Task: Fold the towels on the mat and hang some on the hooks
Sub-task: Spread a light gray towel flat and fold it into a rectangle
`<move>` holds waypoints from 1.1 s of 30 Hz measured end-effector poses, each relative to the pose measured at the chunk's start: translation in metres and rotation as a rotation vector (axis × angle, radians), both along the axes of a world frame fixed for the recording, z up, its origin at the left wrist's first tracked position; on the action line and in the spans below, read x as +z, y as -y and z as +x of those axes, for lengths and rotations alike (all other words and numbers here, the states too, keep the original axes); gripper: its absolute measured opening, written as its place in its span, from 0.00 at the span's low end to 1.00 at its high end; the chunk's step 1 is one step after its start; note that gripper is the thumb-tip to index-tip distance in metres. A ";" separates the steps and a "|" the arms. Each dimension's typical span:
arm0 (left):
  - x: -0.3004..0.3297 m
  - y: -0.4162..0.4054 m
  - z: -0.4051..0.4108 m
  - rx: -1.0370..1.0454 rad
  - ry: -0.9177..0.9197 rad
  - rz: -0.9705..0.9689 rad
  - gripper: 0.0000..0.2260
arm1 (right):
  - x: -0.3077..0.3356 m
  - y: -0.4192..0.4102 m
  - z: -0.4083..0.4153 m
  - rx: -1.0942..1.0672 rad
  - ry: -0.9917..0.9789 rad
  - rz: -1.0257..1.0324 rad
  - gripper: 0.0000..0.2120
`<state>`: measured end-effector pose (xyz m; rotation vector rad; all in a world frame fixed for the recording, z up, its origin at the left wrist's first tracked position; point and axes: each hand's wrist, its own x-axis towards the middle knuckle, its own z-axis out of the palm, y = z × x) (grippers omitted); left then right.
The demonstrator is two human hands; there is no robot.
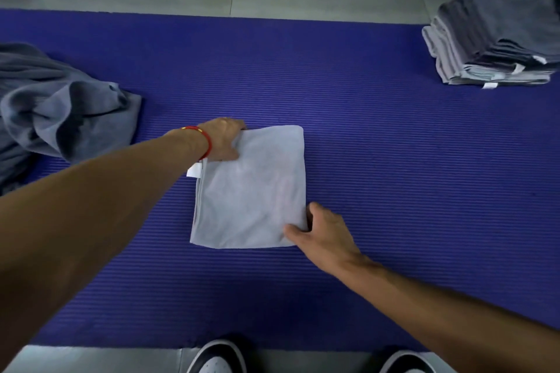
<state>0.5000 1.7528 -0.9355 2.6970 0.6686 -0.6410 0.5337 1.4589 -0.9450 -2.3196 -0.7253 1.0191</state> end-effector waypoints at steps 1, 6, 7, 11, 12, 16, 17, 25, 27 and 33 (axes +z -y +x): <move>0.005 0.002 0.004 0.017 -0.048 -0.005 0.26 | 0.003 0.000 0.002 -0.061 -0.063 0.039 0.14; 0.035 0.009 -0.009 0.250 -0.125 -0.360 0.23 | 0.020 0.009 0.054 -0.552 -0.262 0.390 0.13; 0.037 0.016 -0.015 0.379 -0.045 -0.641 0.20 | 0.025 0.011 0.077 -0.646 -0.249 0.470 0.12; 0.006 0.065 -0.031 0.765 0.277 -1.205 0.24 | 0.023 0.019 0.157 -0.693 -0.179 0.452 0.19; -0.005 0.078 -0.030 0.829 0.303 -1.175 0.25 | 0.017 0.021 0.163 -0.640 -0.171 0.363 0.21; -0.031 0.103 -0.031 0.874 0.391 -0.980 0.17 | -0.007 0.031 0.139 -0.362 0.079 -0.030 0.19; -0.031 0.103 -0.032 0.839 0.392 -0.936 0.16 | -0.007 0.031 0.129 -0.366 0.104 -0.076 0.19; 0.007 0.108 -0.025 0.925 0.395 -0.984 0.16 | -0.001 0.032 0.096 -0.510 -0.141 0.047 0.19; 0.024 0.109 -0.017 0.959 0.407 -1.015 0.15 | 0.010 0.036 0.101 -0.603 -0.291 0.179 0.20; 0.083 0.096 0.052 1.012 0.427 -1.170 0.05 | 0.065 0.033 0.188 -0.791 -0.639 0.482 0.07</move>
